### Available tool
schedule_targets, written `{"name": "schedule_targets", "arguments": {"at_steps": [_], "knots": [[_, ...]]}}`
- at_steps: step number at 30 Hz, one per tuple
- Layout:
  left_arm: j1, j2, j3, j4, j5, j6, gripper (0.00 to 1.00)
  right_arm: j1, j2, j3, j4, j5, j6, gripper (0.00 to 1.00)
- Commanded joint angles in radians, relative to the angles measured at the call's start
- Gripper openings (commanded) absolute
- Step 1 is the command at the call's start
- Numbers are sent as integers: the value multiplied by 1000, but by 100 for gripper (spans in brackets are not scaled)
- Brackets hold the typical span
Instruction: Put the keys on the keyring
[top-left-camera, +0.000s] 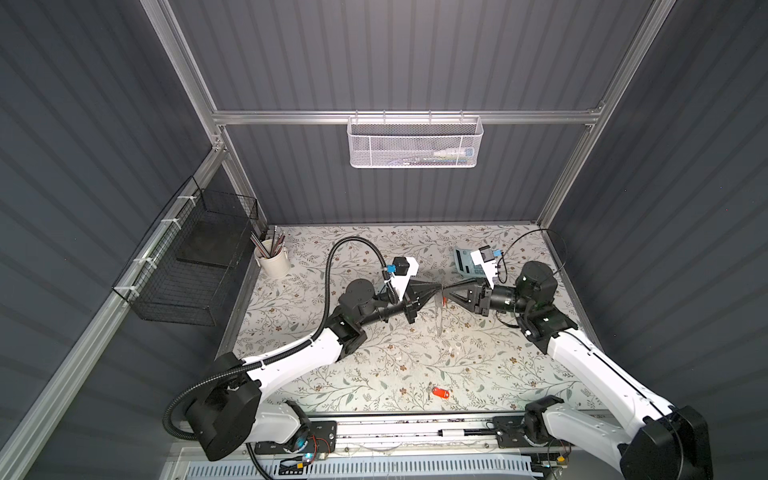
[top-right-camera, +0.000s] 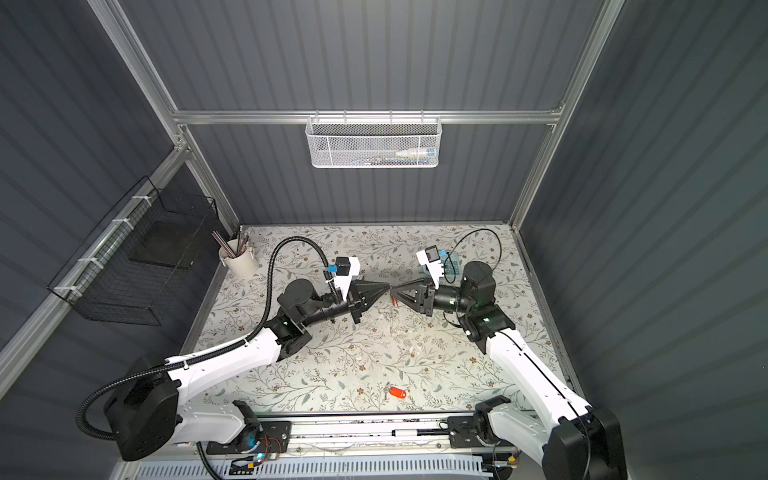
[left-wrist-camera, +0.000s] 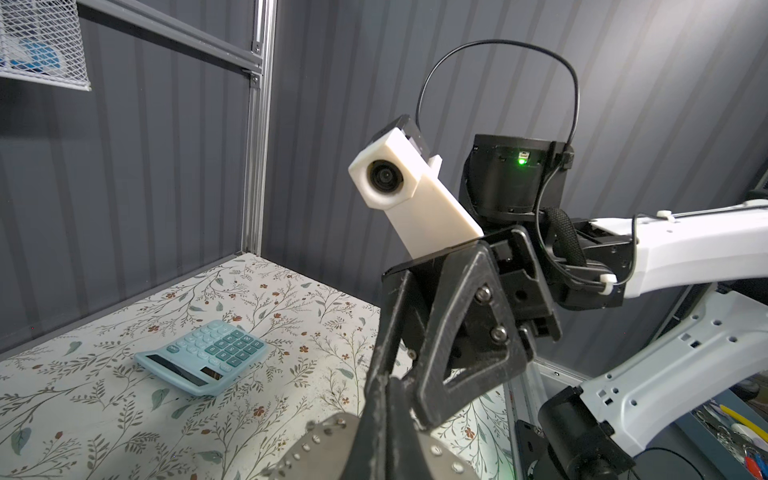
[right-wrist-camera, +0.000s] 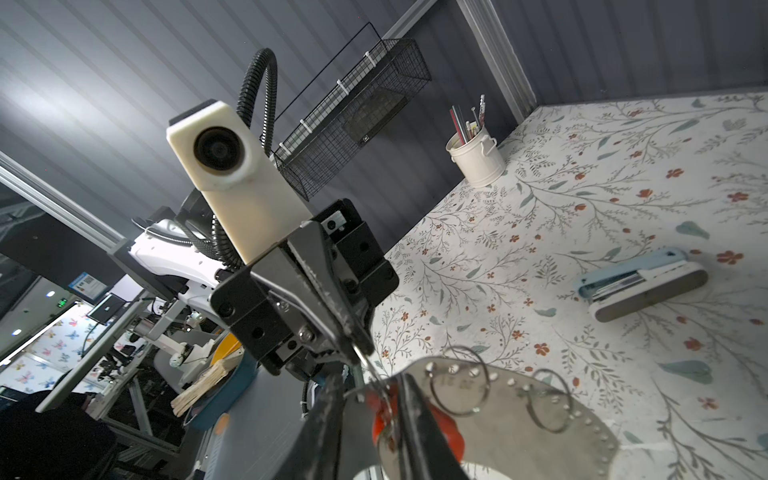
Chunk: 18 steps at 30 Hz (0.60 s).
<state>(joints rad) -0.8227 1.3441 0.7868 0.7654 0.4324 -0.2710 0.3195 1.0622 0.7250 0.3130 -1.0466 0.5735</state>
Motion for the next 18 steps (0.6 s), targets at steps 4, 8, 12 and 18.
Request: {"name": "schedule_targets", "arguments": {"at_steps": [4,8,12,18], "knots": [[5,5,42,51,12,-12,0,8,-1,8,5,-7,0,12],[7,4,42,48,6,-16,0,9,-9,2,-6,1,-5,5],[7,3,46,27,8,-16,0,9,-19,-3,-15,12,-14,0],[13,-12,55,-38,18,-15,0,9,-27,0,-38,36,-64,0]]}}
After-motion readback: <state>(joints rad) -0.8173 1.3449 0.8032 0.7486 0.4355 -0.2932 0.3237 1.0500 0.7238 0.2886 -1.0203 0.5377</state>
